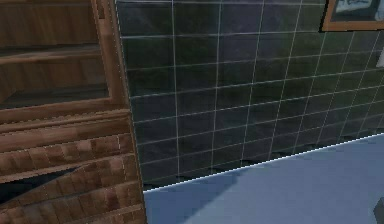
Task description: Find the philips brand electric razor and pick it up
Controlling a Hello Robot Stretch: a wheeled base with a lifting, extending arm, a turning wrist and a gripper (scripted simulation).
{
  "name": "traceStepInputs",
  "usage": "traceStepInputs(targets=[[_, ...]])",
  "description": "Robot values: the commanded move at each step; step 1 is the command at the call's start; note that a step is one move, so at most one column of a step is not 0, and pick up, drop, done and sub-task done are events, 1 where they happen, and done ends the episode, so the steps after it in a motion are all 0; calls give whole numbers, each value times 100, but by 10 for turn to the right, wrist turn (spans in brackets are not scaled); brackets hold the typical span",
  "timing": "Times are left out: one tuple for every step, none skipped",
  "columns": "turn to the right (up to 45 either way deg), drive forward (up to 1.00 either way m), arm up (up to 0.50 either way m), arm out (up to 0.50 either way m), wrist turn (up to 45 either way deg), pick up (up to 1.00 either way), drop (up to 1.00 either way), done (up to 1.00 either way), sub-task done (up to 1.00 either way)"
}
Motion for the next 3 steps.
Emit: traceStepInputs(targets=[[0,0,0,0,-150,0,0,0,0],[0,0,0,-48,0,0,0,0,0],[210,0,0,0,0,0,0,0,0]])
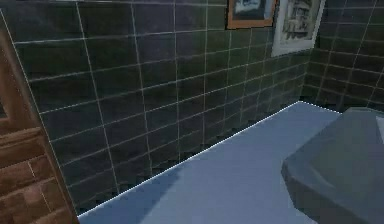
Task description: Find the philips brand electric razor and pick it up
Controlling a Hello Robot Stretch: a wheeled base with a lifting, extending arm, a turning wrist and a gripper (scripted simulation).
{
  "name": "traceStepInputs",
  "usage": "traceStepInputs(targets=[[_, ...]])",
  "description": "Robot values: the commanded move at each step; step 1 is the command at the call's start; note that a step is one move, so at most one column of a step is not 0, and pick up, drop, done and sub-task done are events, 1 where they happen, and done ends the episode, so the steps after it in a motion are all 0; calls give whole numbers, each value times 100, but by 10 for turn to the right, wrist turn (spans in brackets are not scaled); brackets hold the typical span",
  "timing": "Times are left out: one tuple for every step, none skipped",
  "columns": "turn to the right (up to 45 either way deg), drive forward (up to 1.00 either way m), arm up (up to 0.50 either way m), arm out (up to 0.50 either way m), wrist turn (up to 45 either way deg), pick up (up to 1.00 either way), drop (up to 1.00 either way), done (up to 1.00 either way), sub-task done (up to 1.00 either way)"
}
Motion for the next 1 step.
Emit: traceStepInputs(targets=[[0,40,0,0,0,0,0,0,0]])
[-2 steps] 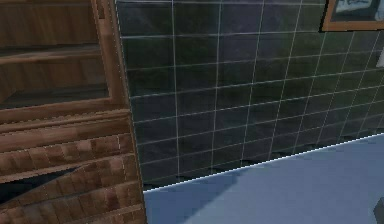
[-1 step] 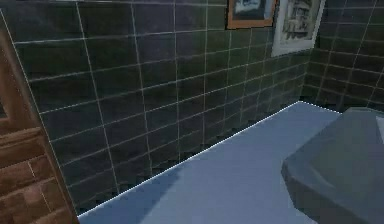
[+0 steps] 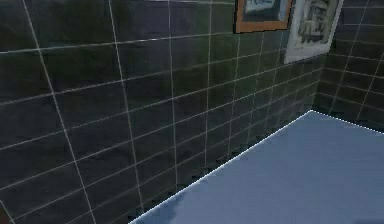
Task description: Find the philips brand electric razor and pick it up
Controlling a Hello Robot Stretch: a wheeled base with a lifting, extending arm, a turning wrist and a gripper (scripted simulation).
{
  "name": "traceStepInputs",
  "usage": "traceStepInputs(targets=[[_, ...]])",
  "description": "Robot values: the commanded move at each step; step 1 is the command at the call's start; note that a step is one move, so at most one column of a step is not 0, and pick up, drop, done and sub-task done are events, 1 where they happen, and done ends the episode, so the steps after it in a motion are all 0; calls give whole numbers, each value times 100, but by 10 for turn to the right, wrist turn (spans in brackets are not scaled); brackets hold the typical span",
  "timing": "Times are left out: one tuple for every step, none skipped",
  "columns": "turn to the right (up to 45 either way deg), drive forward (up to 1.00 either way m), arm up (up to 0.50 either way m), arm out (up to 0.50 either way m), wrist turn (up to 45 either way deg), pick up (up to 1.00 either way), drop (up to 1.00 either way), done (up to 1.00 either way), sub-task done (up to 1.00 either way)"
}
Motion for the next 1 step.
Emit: traceStepInputs(targets=[[60,0,0,0,0,0,0,0,0]])
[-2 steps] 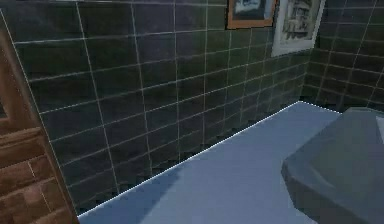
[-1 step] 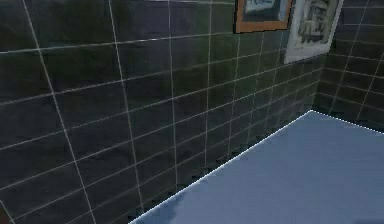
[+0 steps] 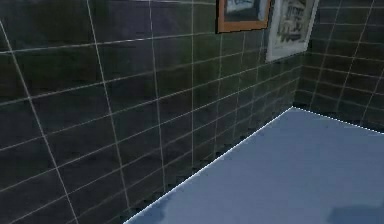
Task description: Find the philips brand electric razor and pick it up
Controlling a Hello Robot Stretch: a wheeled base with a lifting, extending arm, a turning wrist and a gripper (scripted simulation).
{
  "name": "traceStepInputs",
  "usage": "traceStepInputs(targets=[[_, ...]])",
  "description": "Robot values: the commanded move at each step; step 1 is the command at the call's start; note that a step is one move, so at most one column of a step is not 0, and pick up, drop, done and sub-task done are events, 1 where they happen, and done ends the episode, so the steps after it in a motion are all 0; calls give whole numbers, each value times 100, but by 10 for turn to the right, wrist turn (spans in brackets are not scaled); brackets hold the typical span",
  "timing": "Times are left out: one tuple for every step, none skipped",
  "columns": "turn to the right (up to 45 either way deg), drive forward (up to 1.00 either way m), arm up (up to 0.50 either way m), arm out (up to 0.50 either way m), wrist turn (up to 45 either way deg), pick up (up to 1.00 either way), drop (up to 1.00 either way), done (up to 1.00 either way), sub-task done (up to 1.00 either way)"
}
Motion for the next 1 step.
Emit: traceStepInputs(targets=[[30,0,0,0,0,0,0,0,0]])
